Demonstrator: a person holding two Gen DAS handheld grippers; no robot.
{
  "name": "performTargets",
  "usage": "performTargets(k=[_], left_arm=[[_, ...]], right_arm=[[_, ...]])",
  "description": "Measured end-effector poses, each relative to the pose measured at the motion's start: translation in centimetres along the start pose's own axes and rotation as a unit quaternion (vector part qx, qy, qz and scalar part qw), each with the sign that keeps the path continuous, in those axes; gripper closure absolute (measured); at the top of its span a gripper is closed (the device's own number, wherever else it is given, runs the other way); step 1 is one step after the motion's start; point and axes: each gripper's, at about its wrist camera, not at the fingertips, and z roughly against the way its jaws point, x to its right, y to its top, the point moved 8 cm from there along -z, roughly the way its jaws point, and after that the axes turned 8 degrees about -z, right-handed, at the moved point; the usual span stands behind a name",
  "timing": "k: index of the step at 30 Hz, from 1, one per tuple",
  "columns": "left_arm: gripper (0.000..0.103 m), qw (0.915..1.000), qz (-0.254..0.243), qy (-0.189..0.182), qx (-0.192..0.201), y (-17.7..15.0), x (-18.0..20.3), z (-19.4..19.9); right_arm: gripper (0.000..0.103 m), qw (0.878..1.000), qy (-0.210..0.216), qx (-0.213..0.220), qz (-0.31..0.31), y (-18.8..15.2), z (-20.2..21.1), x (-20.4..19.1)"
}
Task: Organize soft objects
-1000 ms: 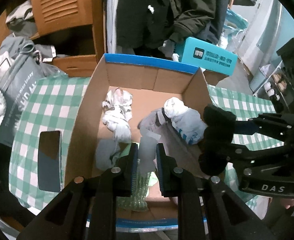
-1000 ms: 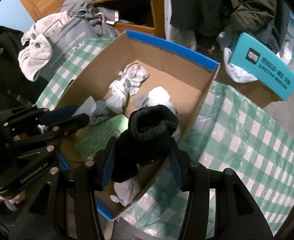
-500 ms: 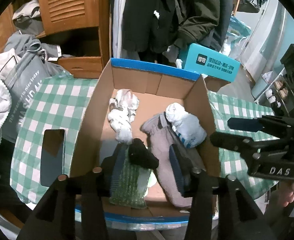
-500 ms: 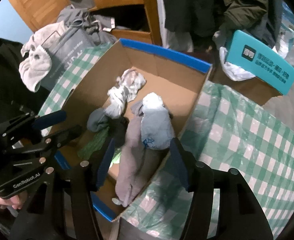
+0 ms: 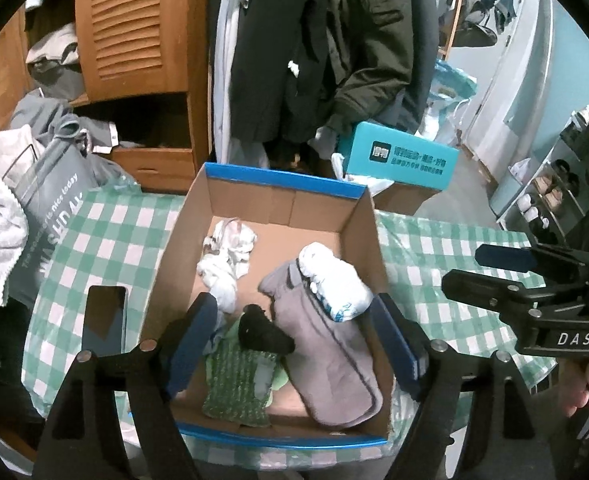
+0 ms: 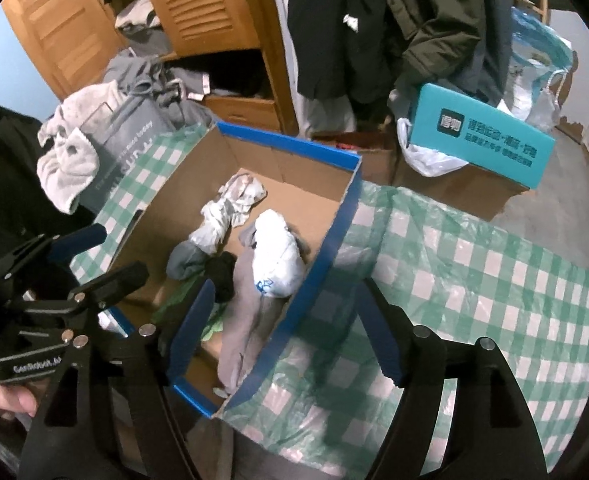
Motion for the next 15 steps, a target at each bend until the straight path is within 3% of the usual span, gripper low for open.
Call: performTargets(k=[5,8,15], left_arm=[[0.021,0.9999,0.002,-0.01,0.002,0.4,0.9,0.6],[0.015,0.9999,-0.004,-0.008,0.01,0.8,1.5,1.1],[0.015,0.9998,-0.01,-0.016,0.007,1.2,3.0,1.5]], right_arm=[[0.029,1.0,-0.013,0.018,-0.012,-0.1,1.6,1.5],[0.029,0.999,-0.016,0.029,-0.018,-0.1,2.8,2.3],[0.028,0.998,-0.022,0.062,-0.018,-0.2,5.6,3.1]])
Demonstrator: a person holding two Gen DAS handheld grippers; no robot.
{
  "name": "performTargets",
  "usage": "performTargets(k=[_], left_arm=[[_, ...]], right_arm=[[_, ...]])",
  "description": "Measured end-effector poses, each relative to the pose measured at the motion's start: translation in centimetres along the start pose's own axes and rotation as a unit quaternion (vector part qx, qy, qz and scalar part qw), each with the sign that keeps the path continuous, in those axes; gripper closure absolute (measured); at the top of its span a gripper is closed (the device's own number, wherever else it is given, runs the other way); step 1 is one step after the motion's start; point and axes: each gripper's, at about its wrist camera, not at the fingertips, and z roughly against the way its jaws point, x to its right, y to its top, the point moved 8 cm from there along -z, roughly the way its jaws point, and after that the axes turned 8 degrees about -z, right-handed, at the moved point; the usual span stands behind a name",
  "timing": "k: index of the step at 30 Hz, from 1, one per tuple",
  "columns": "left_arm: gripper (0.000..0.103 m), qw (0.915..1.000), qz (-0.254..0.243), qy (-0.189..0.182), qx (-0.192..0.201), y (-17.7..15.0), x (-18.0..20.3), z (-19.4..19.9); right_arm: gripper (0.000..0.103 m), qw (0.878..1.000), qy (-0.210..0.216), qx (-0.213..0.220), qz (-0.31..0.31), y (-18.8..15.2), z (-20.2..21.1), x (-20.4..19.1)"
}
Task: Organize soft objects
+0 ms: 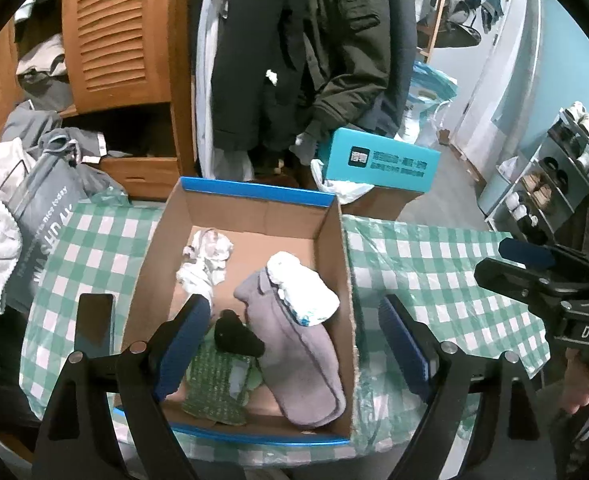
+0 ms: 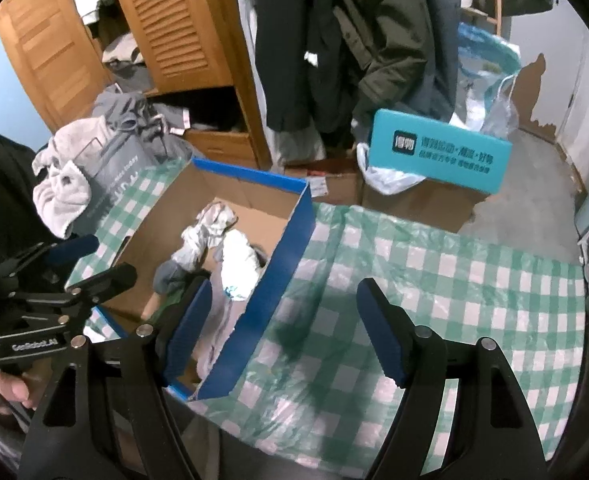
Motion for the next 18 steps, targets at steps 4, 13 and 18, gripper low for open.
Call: performTargets(k=[4,13,18], left_arm=[[0.015,0.9998,-0.002,-0.01,0.016,0.5,1.0,0.8],[0.015,0.999,-0.016,-0.027,0.033,1.5,2.7,1.6],[0.015,0.9989,-0.017,-0.032,0.031,1.6,3.1,1.5]], right_arm=[[0.028,1.0,0.003,0.006,0.002,-0.3,0.8,0.4],[0.028,1.0,0.005,0.009,-0.005,-0.8,1.8,1.7],[0.028,1.0,0.002,0.011,-0.011,-0.8,1.9,2.2]])
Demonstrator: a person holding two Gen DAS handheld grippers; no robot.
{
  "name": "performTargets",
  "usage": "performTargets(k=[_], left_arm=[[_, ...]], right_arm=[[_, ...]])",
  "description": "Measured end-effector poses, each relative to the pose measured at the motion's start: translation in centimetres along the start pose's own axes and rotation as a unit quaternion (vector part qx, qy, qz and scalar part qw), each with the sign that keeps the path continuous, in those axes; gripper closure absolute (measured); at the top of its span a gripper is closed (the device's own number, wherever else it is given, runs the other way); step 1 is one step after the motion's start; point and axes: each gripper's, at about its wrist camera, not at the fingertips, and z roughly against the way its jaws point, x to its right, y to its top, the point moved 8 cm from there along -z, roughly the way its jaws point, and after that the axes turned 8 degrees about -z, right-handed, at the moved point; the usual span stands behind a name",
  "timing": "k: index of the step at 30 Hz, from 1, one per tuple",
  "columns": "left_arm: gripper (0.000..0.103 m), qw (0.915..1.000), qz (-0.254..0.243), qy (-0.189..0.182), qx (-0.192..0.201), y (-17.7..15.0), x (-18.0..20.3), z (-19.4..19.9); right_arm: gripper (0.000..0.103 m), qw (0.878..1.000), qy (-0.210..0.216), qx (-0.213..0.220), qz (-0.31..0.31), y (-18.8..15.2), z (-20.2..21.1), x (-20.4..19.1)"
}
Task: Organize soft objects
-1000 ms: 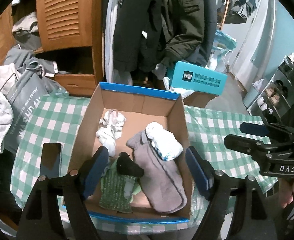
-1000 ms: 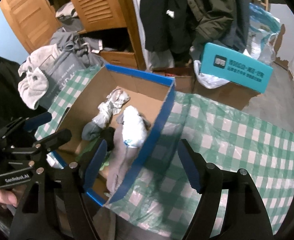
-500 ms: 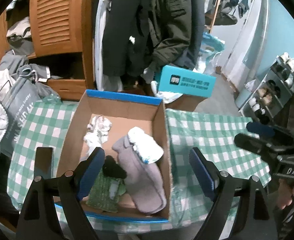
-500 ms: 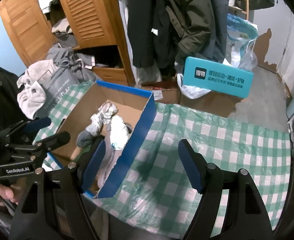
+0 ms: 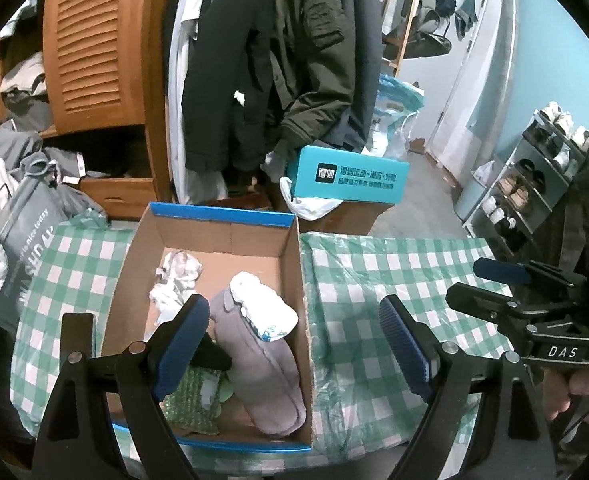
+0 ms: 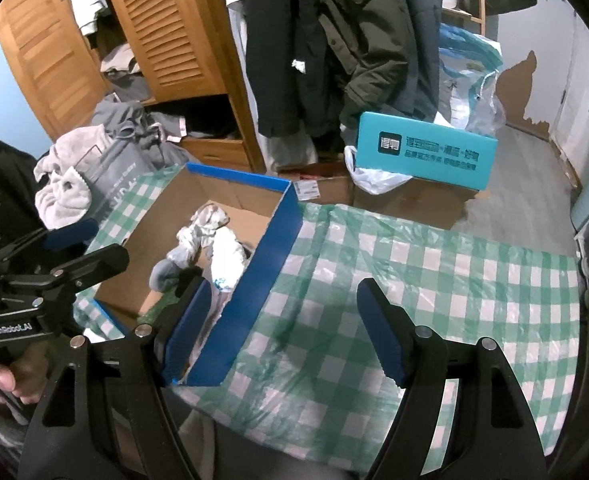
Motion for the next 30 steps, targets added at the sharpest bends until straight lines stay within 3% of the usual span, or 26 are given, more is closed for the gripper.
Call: performTargets(k=[30], left_arm=[[0.015,0.9999,-0.011,-0.001,-0.006,-0.14,0.69,-0.49]], right_arm=[[0.028,1.0,-0.002,-0.008,-0.003,-0.31,-0.46,0.56]])
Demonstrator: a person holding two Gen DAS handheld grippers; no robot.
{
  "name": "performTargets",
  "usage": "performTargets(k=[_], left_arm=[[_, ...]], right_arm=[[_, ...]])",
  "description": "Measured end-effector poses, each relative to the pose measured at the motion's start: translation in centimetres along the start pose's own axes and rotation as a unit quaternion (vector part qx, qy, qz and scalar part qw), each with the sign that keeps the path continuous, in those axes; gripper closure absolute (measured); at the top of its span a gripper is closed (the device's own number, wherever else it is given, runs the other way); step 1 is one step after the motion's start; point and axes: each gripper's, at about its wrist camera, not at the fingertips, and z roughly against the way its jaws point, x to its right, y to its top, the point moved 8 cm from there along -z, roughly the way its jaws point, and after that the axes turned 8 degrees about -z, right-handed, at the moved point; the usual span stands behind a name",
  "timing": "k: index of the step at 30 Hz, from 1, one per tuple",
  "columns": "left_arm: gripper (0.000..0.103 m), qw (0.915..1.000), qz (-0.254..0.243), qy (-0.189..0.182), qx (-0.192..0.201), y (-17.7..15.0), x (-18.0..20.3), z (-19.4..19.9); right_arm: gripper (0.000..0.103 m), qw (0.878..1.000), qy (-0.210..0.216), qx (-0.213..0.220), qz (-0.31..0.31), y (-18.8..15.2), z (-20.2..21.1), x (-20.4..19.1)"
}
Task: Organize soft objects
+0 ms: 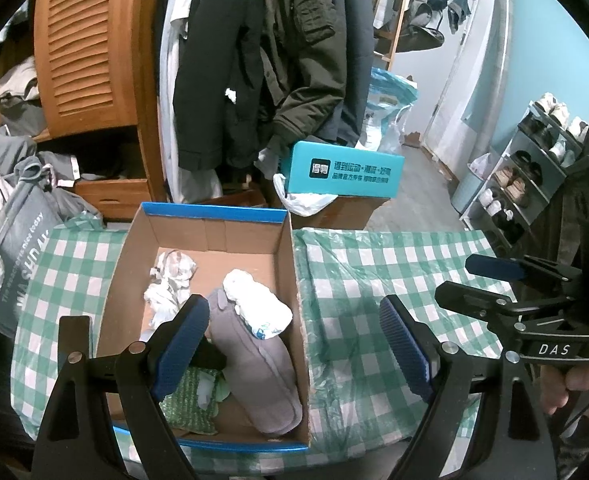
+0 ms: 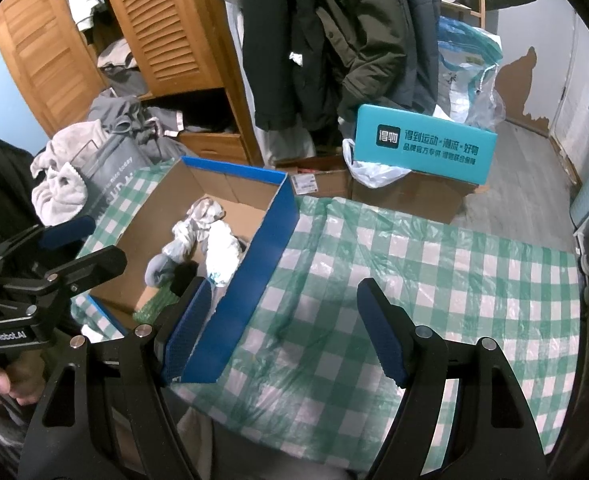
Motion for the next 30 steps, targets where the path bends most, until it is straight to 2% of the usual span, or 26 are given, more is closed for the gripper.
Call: performTargets(k=[30], left_arm=[[0.015,0.9999,0.006,0.013,-0.003,0.2,-0.9,0.1]], right_arm=[[0.028,1.0,-0.002,0.0,0.0,-0.1,-0.1,-0.1]])
